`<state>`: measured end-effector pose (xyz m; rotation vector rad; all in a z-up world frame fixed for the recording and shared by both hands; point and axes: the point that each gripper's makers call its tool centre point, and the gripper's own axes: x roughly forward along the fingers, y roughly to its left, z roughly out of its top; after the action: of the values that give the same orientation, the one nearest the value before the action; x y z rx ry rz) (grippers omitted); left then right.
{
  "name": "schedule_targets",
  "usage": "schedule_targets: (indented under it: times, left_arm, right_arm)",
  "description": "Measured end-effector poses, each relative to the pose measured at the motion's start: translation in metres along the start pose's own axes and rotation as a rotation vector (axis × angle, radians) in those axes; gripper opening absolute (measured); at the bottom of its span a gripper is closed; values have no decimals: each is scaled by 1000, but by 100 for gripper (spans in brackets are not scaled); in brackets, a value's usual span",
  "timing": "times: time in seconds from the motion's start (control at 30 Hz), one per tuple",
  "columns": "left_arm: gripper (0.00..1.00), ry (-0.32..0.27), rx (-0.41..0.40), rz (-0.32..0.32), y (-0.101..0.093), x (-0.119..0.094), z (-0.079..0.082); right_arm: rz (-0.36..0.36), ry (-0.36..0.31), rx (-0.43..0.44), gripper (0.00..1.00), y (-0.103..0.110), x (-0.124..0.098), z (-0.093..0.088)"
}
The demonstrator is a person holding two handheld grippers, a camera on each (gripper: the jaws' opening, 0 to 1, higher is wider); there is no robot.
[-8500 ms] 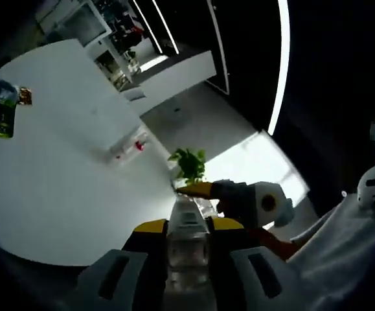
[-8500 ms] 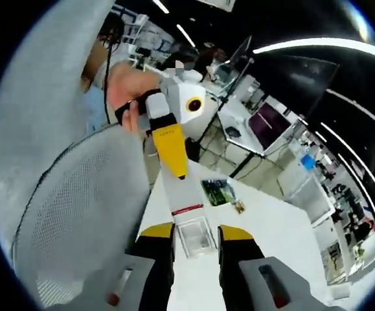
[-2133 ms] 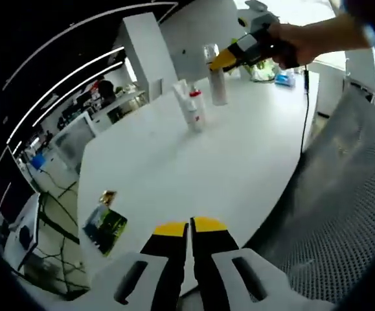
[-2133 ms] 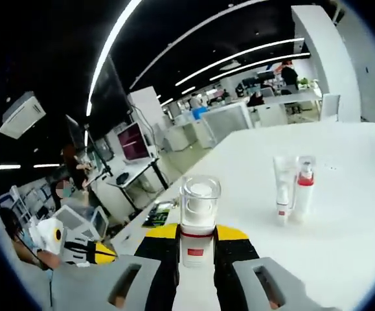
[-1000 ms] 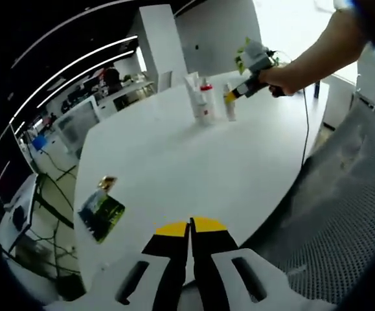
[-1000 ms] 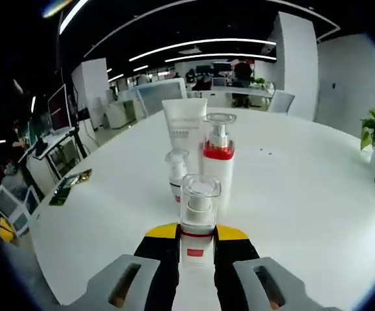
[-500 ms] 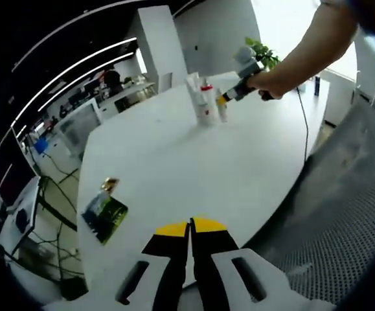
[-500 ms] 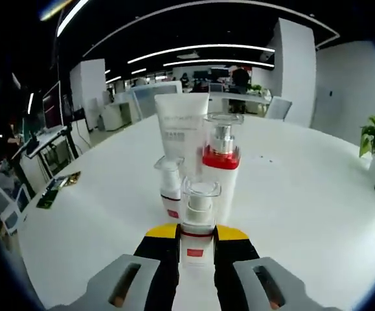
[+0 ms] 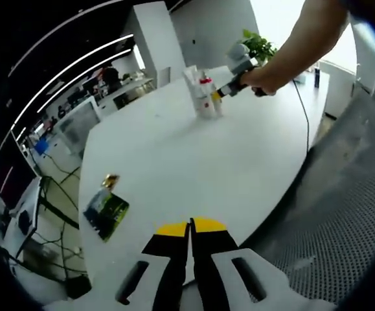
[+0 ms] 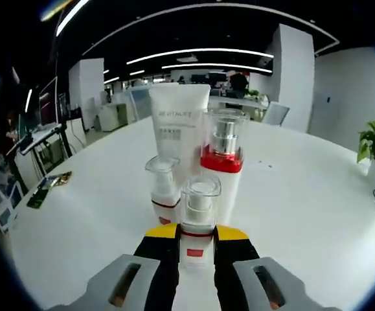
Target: Arrange the skincare products in the storage area until every visible bottle or jar stands upright without overlapping.
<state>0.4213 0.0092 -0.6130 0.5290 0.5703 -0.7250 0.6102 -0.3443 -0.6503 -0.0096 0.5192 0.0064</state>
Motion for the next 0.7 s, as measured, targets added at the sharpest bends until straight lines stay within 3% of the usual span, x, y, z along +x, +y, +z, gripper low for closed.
schedule_targets:
  times: [0.07,0.47,0.7]
  left_arm:
    - [0,3,-2,-1,0,0,0]
    - [0,15,5,-4,-1,1,-2]
    - [0,21,4,-1,-1,1,-4]
  right_arm:
    - [-3,-12,-57,13,0,0,1]
    - [-35,-37,-46,13,1,-7,-4]
    - [-75,-20,-12,13,-4,1,0]
